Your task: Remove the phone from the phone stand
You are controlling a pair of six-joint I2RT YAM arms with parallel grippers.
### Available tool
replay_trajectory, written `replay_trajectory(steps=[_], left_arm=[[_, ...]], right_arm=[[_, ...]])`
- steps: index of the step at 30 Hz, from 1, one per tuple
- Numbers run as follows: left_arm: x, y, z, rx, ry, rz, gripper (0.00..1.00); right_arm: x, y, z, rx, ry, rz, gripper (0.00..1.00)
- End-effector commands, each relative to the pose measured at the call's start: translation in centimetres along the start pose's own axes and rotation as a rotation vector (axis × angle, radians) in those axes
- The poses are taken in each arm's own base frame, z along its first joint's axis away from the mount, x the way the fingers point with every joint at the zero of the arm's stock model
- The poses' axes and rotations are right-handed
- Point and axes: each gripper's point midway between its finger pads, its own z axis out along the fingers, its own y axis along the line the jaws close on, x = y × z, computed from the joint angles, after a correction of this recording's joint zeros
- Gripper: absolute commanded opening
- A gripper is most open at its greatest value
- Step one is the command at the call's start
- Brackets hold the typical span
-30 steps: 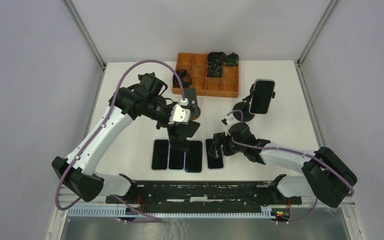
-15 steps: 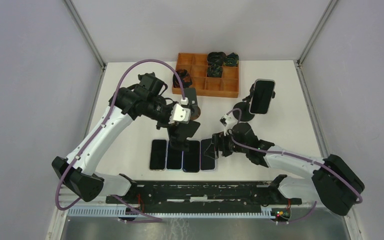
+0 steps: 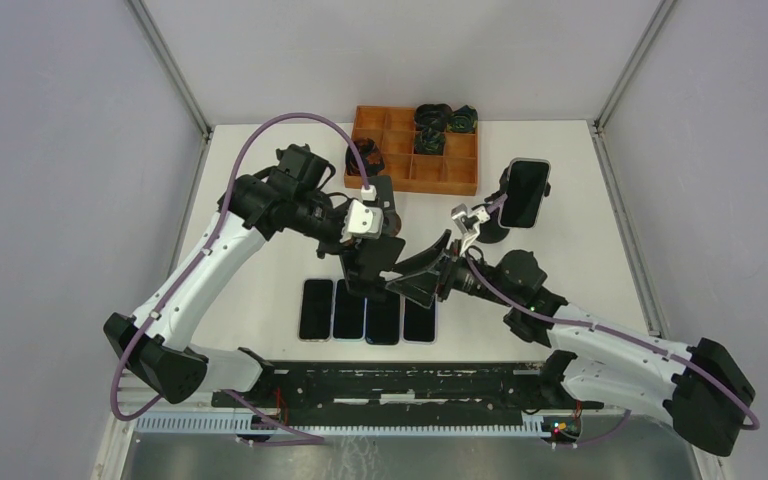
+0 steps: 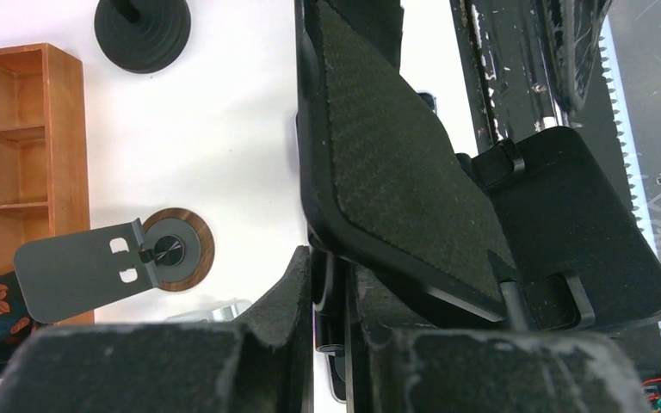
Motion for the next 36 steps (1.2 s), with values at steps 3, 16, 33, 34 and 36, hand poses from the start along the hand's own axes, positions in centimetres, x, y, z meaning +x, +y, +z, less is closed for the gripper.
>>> replay_trajectory(steps=[3,16,33,34,36], left_arm=[[-2.2,-1.0,-0.8,0.015,-0.085,0.021,0.02],[-0.3,-1.2,-0.9,0.015,-0.008,0.120,0.02],[1.3,1.9,-1.3,-0.132,0.095,0.095,0.58],[1.4,1.5,-1.3,-0.116,0.097,0.087,0.69],[1.4,0.7,-1.4,-0.080,0.097,0.087,0.82]], right_arm=[[-4.1,3.8,2.0,-0.158,-0.123,0.024,0.71],[-5.0,7.0,1.9,-0.311,-0.139,0.091,0.22],[-1.2,4.9,0.8,-0.228,0.022,0.000,0.00],[-1.2,4.2,0.9,-0.190,0.035,-0.047,0.00],[-1.1,2.4,0.9,-0.100,0.079,-0.140,0.00]])
